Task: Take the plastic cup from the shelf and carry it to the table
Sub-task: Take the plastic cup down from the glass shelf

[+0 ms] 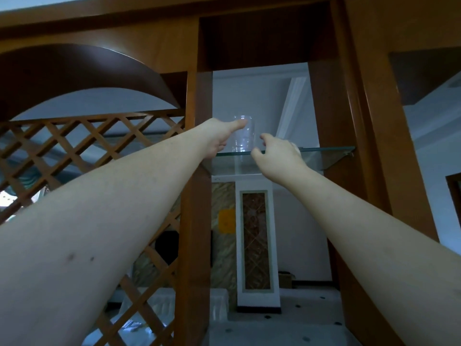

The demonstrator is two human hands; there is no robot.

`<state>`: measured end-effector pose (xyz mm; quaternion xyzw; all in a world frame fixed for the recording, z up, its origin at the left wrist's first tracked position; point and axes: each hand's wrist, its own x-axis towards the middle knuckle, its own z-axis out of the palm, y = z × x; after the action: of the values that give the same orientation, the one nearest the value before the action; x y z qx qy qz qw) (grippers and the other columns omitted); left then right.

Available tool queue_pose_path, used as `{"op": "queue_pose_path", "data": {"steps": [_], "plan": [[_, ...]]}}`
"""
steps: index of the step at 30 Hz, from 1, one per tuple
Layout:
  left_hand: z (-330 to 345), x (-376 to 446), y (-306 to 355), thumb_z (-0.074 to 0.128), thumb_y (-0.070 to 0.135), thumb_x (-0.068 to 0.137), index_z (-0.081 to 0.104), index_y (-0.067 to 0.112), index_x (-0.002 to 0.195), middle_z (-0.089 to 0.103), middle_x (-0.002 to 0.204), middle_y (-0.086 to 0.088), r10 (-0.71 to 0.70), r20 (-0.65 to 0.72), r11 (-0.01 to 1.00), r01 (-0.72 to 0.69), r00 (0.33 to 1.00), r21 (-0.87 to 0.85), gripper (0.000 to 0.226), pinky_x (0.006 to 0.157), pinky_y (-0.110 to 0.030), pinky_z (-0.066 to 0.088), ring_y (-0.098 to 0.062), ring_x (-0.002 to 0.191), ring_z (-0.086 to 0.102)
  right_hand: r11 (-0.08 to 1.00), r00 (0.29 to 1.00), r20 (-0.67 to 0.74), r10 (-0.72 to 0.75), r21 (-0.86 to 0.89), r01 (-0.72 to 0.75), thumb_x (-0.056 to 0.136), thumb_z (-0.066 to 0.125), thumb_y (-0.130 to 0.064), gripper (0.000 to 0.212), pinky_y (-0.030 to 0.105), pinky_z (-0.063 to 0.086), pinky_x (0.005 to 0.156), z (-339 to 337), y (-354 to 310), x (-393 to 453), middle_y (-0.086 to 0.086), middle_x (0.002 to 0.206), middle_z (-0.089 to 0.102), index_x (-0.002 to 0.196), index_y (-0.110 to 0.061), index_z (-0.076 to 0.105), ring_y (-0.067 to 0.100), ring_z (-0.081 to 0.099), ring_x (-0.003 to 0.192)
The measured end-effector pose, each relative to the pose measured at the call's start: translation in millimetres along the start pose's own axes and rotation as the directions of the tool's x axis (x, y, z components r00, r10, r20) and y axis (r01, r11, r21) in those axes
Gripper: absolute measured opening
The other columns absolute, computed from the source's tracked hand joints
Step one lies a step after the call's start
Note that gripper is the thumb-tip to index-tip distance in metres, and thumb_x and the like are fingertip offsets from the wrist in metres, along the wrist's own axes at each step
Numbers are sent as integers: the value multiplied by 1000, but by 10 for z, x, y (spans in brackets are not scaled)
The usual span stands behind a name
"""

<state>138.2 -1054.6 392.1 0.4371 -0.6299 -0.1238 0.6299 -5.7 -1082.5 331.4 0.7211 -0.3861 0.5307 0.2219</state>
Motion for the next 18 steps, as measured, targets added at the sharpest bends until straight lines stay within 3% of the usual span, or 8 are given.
{"op": "queue_pose_path", "data": {"steps": [2,5,6,8,11,18], "plan": [[16,41,-8,74,47,78,20,7,149,51,135,-21,4,-19,1000,-3,1000,22,98,102,-39,44,-24,110,55,1000,1000,-1,-1,-1,1,91,34,-39,52,43,34,99,-1,-1,4,15,127,60,132,-10,45,35,52,115],[48,56,15,75,53,74,17,13,151,54,106,-16,14,-34,998,-12,999,58,104,74,-31,47,-17,74,50,1000,1000,4,8,-4,-8,91,35,-36,49,42,36,96,13,-4,5,15,126,60,130,-10,46,35,52,114],[71,60,26,76,55,72,17,15,151,54,108,-14,16,-41,997,-13,999,77,106,74,-30,49,-17,75,53,1000,1000,2,11,0,-11,91,35,-36,48,41,36,96,17,-4,4,15,126,61,130,-10,47,34,52,114],[125,90,38,77,55,71,17,18,152,55,124,-18,16,-47,995,-11,999,97,108,91,-39,51,-24,99,61,1000,1000,-1,16,12,-16,90,35,-34,48,41,36,96,19,1,-3,14,126,61,131,-11,46,34,52,114],[178,134,44,80,46,72,14,21,152,42,145,-23,7,-45,998,-4,999,62,107,103,-48,44,-35,124,50,999,1000,5,12,31,-12,91,36,-33,52,43,34,101,10,4,-34,13,131,58,139,-13,39,32,50,119],[174,205,46,80,33,75,19,20,151,50,140,-17,0,-40,999,1,999,40,98,98,-46,48,-29,117,55,993,999,41,26,110,-30,92,37,-33,54,43,34,104,-85,20,-111,11,139,52,143,-14,34,30,47,124]]}}
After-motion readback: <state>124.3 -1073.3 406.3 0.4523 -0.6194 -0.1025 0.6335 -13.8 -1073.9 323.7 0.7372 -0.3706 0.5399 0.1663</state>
